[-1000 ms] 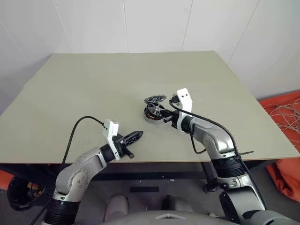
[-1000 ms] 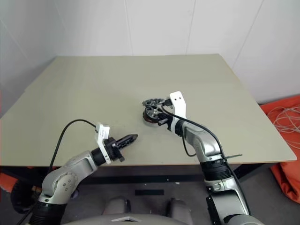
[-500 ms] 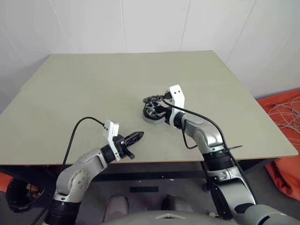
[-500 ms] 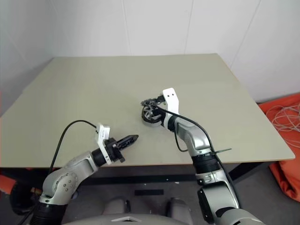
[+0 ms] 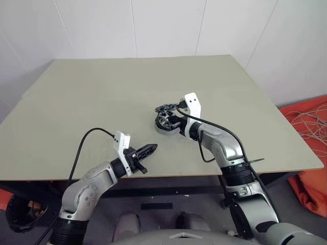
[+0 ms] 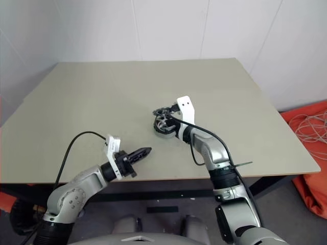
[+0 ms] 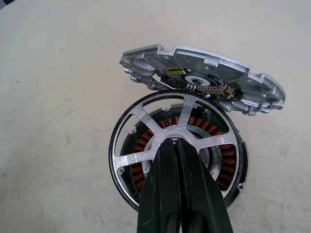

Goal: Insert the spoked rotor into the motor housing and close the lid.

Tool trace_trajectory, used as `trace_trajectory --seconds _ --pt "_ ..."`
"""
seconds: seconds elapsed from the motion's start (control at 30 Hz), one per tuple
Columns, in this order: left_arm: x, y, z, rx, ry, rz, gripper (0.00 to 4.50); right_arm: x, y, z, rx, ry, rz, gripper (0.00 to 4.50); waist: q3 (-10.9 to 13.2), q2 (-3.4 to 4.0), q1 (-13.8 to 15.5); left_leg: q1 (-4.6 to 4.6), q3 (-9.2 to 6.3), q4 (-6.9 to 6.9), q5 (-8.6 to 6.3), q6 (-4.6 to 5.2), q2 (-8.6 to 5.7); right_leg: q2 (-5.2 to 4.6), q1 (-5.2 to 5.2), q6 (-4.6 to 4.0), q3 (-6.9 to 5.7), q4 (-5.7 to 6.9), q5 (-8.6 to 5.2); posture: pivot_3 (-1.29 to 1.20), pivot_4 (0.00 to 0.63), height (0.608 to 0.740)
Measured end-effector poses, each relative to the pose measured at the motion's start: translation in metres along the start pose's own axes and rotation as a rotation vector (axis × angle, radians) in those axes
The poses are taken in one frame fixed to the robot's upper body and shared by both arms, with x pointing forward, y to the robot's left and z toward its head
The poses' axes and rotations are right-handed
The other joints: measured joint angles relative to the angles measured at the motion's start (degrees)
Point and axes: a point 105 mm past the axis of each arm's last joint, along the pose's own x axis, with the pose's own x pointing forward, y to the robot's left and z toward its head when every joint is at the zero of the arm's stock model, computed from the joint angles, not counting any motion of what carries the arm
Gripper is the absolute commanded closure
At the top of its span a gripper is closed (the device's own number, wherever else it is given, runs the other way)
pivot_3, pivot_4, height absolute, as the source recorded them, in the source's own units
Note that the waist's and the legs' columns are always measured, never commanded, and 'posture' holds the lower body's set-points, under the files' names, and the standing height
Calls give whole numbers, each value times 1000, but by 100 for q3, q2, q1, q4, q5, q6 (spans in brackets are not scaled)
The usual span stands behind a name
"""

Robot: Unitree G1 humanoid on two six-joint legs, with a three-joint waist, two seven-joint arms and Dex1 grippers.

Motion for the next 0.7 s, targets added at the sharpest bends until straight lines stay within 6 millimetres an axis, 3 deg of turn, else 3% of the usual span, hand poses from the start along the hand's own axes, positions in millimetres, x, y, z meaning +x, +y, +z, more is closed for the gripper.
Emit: trace_trajectory --seconds 0.7 --pt "0 -1 -3 -18 -2 1 4485 2 -8 -5 -59 42 -54 4500 0 0 -1 0 0 1 0 0 0 0 0 -2 0 0 1 0 0 740"
